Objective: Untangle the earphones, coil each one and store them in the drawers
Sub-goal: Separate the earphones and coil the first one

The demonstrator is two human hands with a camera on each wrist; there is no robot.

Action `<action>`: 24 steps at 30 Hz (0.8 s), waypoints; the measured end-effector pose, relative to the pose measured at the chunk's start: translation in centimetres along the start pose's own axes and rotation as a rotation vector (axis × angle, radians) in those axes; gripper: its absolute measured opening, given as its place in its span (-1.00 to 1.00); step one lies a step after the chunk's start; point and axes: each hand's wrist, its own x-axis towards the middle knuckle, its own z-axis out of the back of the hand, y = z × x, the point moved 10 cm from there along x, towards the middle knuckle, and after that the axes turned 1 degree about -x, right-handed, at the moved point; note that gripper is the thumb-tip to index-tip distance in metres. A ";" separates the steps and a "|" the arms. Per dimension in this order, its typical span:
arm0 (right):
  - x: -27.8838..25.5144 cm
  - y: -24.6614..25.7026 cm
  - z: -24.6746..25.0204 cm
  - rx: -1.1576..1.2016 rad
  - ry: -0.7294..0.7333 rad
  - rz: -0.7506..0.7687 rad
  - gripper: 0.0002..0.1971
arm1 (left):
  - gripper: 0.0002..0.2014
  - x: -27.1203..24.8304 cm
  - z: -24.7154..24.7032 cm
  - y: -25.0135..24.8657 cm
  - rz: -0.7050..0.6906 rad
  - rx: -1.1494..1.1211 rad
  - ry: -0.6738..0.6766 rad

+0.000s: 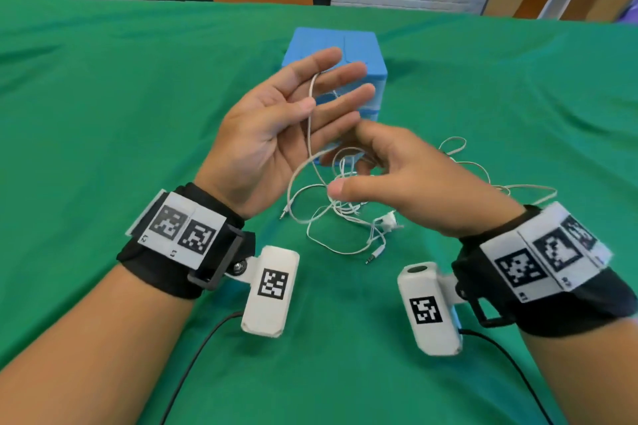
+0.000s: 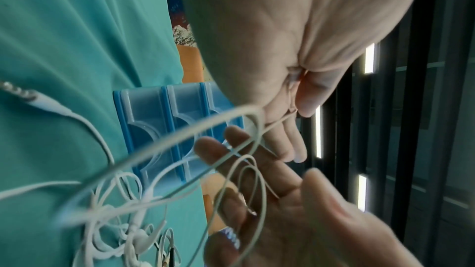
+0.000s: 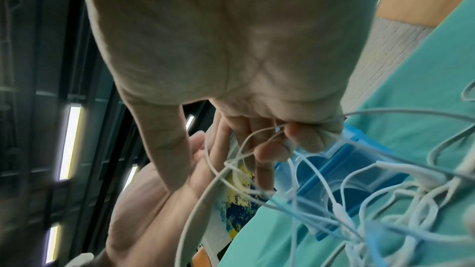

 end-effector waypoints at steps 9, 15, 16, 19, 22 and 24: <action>-0.3 -0.2 0.3 0.072 0.004 0.025 -0.85 | -0.31 0.0 1.2 -0.6 -0.053 0.067 -0.096; -1.2 0.5 8.4 0.263 -0.370 0.137 -0.90 | -0.45 0.1 2.7 -0.7 -0.077 0.199 -0.229; -1.4 0.6 9.4 0.269 -0.408 0.153 -0.90 | -0.44 0.1 2.4 -0.3 -0.061 0.240 -0.219; -2.0 1.0 11.5 0.291 -0.508 0.185 -0.90 | -0.38 0.0 1.5 0.8 -0.017 0.391 -0.149; -2.7 1.1 13.1 0.345 -0.591 0.207 -0.91 | -0.42 -0.1 1.8 1.2 0.017 0.509 -0.140; -3.1 1.1 14.3 0.365 -0.643 0.221 -0.92 | -0.49 -0.1 2.5 1.8 0.087 0.578 -0.164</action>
